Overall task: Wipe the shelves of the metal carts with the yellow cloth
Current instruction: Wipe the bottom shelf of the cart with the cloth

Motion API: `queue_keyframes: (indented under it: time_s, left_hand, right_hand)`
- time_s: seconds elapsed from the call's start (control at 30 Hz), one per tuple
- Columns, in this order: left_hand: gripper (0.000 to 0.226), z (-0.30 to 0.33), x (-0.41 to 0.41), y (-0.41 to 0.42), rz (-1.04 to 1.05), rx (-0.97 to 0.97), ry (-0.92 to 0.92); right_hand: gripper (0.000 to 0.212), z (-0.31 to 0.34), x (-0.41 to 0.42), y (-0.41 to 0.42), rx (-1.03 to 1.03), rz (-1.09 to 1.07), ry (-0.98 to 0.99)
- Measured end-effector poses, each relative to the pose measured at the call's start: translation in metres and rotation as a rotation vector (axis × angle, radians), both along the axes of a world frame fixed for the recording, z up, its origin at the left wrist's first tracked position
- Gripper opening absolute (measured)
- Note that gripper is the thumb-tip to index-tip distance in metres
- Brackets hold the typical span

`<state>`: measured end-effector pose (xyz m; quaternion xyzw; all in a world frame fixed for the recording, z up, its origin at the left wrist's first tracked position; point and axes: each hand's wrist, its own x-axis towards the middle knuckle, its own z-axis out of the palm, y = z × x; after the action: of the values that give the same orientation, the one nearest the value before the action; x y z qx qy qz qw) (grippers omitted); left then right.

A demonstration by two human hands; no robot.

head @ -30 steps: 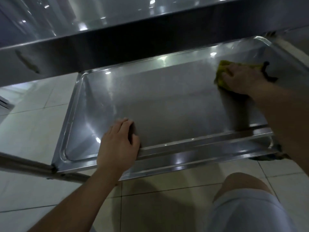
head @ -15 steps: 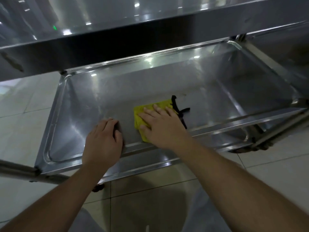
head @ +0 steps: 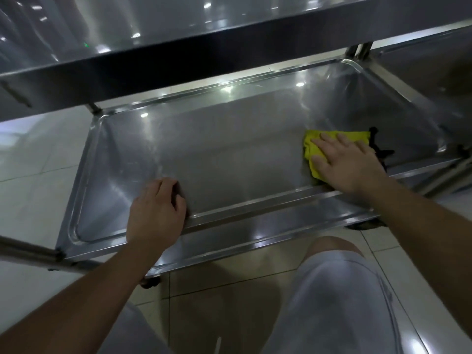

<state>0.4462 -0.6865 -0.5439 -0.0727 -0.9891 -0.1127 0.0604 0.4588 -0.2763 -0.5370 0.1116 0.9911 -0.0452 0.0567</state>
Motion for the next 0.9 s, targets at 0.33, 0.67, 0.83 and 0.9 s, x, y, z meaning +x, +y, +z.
queue_keyframes:
  time_s: [0.33, 0.67, 0.83, 0.9]
  left_hand:
    - [0.048, 0.006, 0.0, 0.001, 0.014, -0.027, -0.025]
    - [0.026, 0.007, -0.004, 0.006, -0.028, -0.122, -0.036]
    - [0.026, 0.009, -0.009, 0.011, -0.022, -0.187, -0.059]
    - [0.025, 0.008, -0.01, 0.012, 0.015, -0.187, -0.054]
  right_hand:
    - [0.063, -0.002, 0.004, -0.197, -0.134, 0.342, 0.074]
    - [0.075, -0.002, 0.005, -0.038, -0.038, 0.16, 0.093]
    - [0.058, -0.002, 0.003, 0.027, -0.04, 0.025, 0.066]
    - [0.058, -0.002, 0.002, 0.028, -0.047, 0.01, 0.057]
